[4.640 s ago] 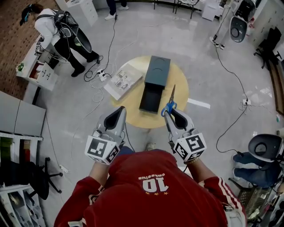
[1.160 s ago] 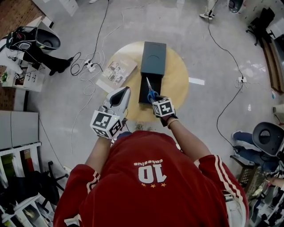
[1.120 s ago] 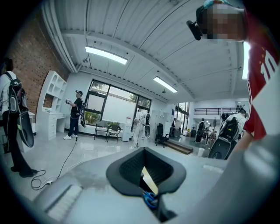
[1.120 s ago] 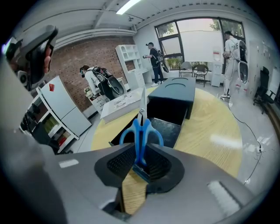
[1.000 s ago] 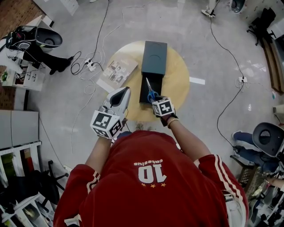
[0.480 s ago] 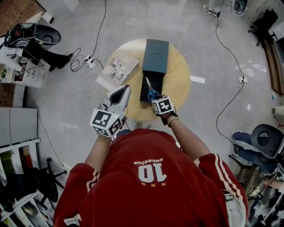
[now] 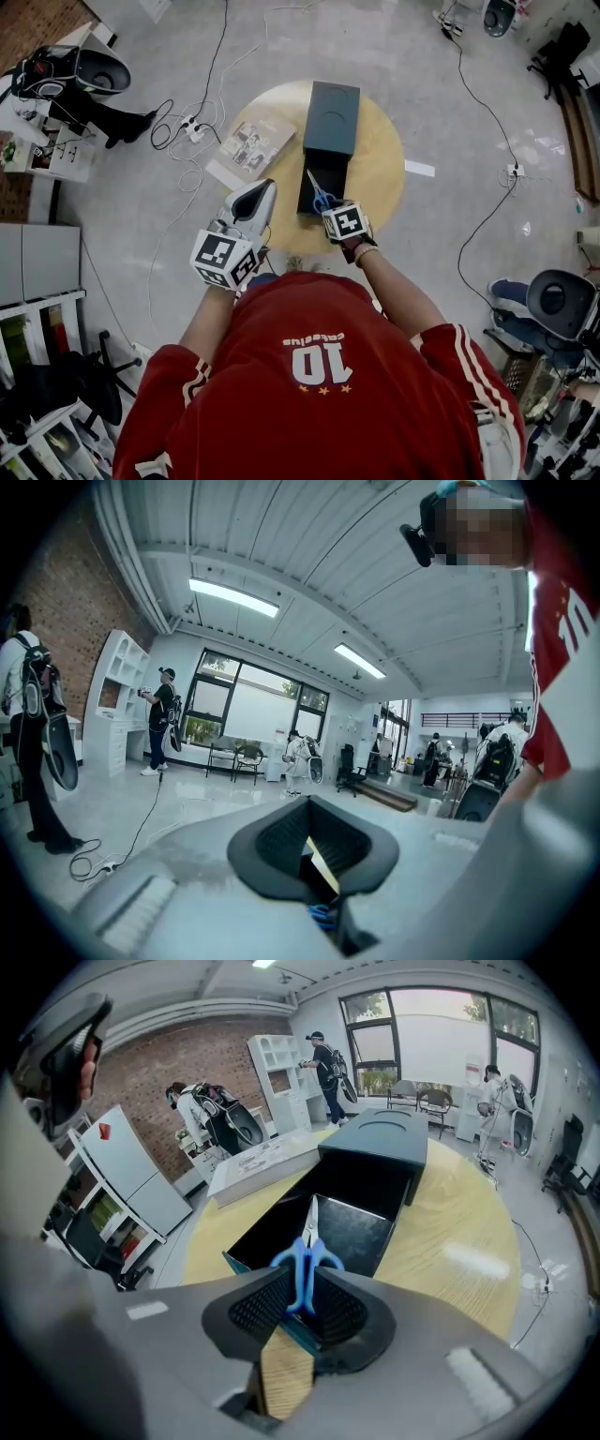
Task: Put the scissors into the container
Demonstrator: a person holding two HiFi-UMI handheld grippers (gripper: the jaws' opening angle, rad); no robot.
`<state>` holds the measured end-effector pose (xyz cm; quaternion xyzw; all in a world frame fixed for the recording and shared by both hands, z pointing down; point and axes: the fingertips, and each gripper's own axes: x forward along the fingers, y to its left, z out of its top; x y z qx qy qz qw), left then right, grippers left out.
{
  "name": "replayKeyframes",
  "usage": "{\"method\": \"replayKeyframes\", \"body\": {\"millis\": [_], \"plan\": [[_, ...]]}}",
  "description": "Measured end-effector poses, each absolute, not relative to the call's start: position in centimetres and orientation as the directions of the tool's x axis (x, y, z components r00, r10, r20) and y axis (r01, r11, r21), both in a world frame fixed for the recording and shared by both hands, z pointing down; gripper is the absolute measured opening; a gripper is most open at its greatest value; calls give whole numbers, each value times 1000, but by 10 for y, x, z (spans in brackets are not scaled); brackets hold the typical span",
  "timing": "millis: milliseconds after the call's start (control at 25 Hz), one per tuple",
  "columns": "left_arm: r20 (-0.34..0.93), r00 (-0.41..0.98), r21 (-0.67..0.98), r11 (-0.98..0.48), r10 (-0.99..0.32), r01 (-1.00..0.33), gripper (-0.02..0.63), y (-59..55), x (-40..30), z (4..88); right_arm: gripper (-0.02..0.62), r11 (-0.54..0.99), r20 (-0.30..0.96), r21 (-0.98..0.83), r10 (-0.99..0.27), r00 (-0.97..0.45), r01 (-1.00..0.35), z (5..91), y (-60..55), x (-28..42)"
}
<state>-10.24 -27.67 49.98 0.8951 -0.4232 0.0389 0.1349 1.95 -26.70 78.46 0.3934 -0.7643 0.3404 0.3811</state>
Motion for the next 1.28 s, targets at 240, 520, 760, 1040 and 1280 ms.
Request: {"method": "replayKeyframes", "body": {"millis": [240, 520, 760, 1040, 1280], "plan": [[182, 638, 211, -604, -748, -769, 3, -277, -103, 499, 83, 453, 846, -221, -351, -401, -864, 782, -270, 21], [180, 642, 210, -609, -745, -765, 3, -277, -97, 499, 83, 448, 822, -222, -391, -413, -866, 772, -273, 28], [178, 645, 201, -614, -743, -763, 3, -271, -88, 498, 83, 449, 783, -230, -442, -438, -864, 756, -272, 35], [169, 630, 188, -603, -758, -775, 3, -265, -82, 493, 83, 457, 737, -224, -499, -456, -861, 729, -273, 47], [155, 602, 172, -579, -783, -797, 3, -264, -84, 486, 83, 446, 666, -232, -575, -475, -865, 690, -276, 71]]}}
